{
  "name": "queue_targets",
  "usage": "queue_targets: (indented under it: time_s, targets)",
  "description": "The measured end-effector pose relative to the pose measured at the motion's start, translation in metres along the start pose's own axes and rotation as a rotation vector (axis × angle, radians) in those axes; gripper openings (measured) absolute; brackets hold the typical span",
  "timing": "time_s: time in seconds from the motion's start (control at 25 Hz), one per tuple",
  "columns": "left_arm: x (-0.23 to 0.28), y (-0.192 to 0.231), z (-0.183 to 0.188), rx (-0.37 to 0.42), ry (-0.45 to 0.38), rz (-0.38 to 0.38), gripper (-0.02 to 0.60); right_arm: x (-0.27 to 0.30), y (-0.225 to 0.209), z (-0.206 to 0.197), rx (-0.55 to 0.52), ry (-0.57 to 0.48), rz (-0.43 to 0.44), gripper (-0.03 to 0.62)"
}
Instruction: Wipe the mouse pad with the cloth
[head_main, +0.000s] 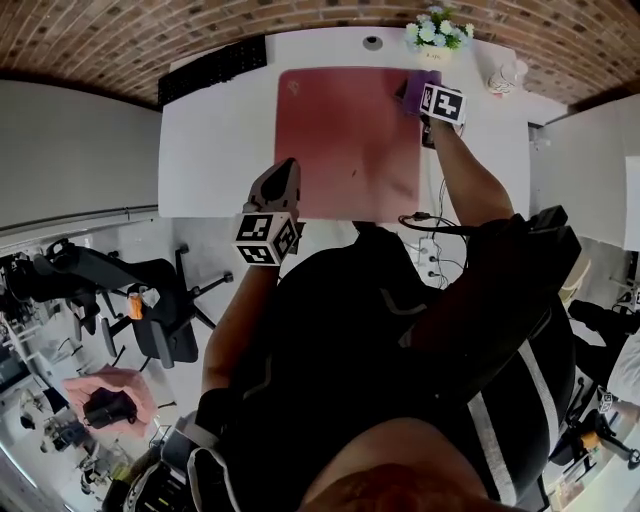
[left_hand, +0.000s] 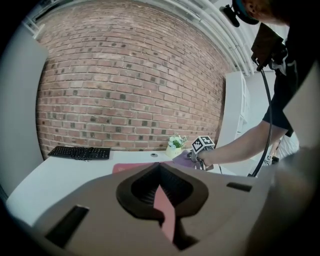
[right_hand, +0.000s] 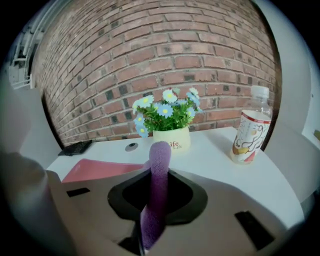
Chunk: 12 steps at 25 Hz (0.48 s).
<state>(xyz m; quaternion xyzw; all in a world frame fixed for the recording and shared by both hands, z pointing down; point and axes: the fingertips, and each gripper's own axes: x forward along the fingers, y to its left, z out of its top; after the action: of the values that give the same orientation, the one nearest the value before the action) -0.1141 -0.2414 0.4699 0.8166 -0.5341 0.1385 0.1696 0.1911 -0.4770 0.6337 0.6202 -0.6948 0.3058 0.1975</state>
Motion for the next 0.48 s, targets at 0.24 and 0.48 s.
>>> queue_targets:
  time_s: [0.24,0.48]
  targets:
    - [-0.011,0.001,0.006,0.030,-0.042,-0.012,0.005,-0.050,-0.001,0.031,0.011,-0.129,0.010,0.060]
    - [-0.040,0.004,0.018,0.070,-0.108,0.002,0.004,-0.125,0.023,0.046,-0.058,-0.244,0.070,0.060]
